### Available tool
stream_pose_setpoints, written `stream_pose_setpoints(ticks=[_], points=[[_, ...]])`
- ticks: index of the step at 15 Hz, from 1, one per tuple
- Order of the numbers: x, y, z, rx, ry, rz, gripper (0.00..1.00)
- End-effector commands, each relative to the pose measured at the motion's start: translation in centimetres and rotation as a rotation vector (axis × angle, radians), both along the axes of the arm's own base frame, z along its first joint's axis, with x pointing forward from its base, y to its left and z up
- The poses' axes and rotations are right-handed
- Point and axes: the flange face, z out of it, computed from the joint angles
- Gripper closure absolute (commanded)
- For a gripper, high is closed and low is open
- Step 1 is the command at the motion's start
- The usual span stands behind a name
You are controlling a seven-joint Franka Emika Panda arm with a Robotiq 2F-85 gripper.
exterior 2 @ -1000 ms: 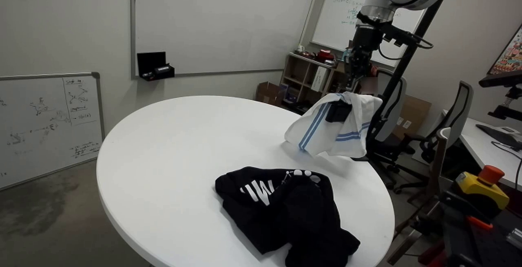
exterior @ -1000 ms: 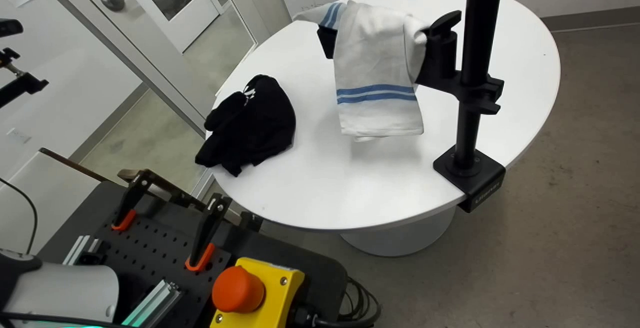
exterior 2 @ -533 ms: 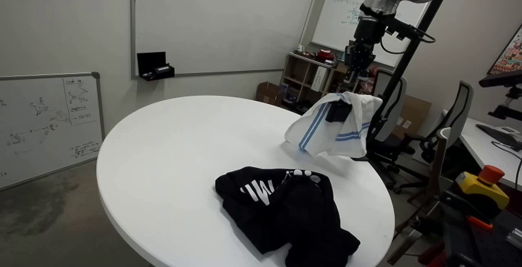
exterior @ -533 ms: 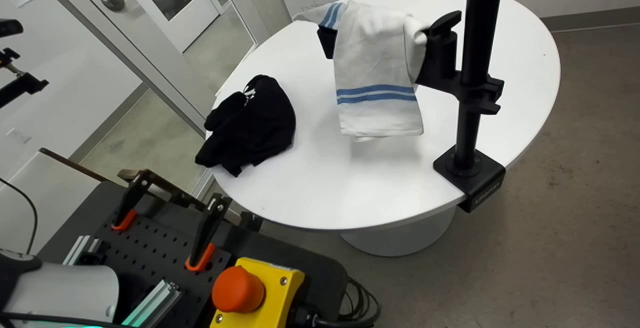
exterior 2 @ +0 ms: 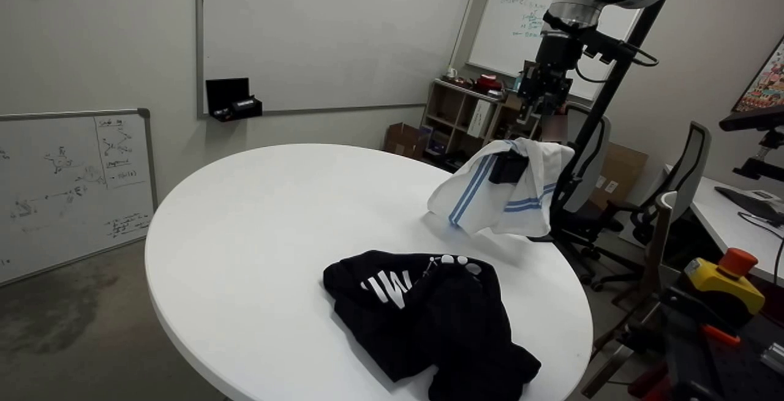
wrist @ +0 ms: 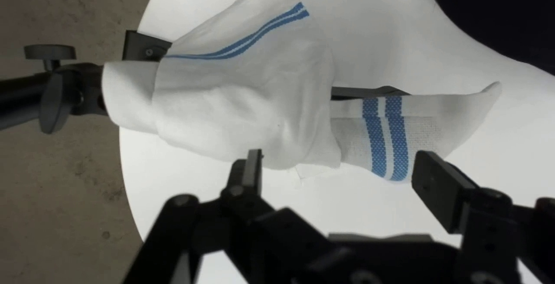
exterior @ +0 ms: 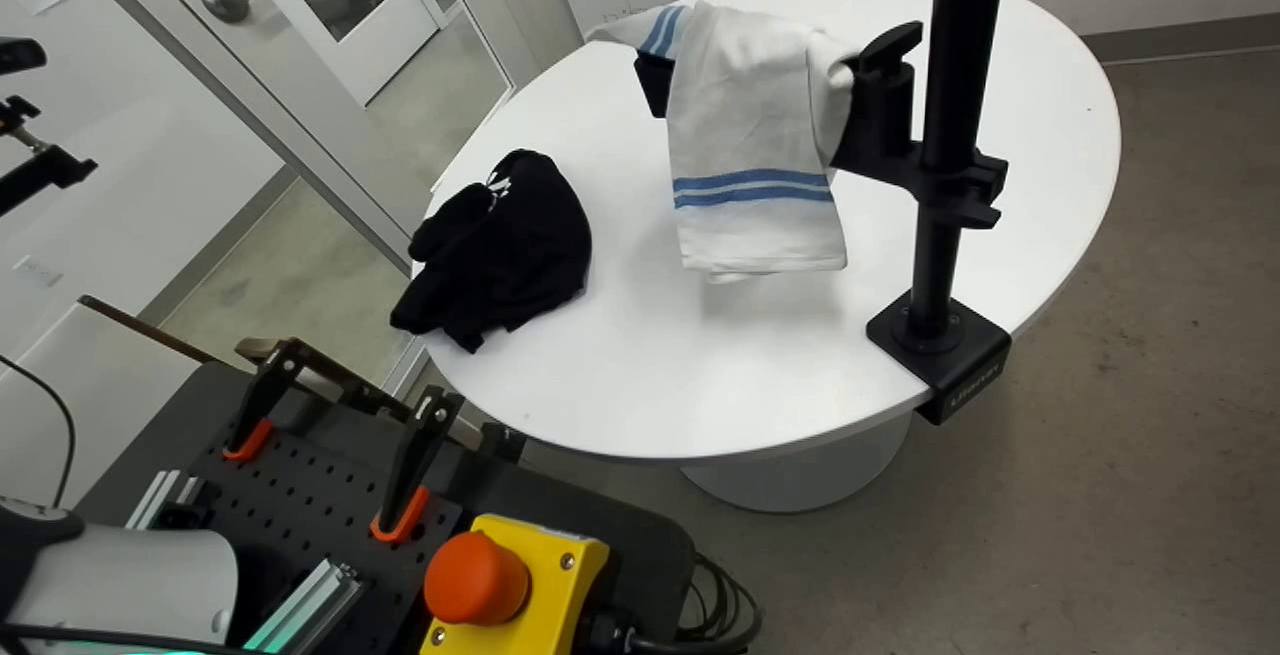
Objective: Remove the tea towel from the stand and place it on the table
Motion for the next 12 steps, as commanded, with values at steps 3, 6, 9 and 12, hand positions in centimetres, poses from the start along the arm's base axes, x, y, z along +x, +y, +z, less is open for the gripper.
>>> stream_pose_setpoints(ticks=[3, 6, 9, 12], points=[[-0.9, -0.3, -2.2, -0.019, 0.036, -0.011, 0.0], [-0.9, -0.2, -3.6, -0.016, 0.055, -0.025, 0.15], [-0.9, -0.3, -4.9, -0.018, 0.07, -0.041, 0.42], [-1.0, -0.6, -5.3, -0.021, 0.08, -0.057, 0.66]])
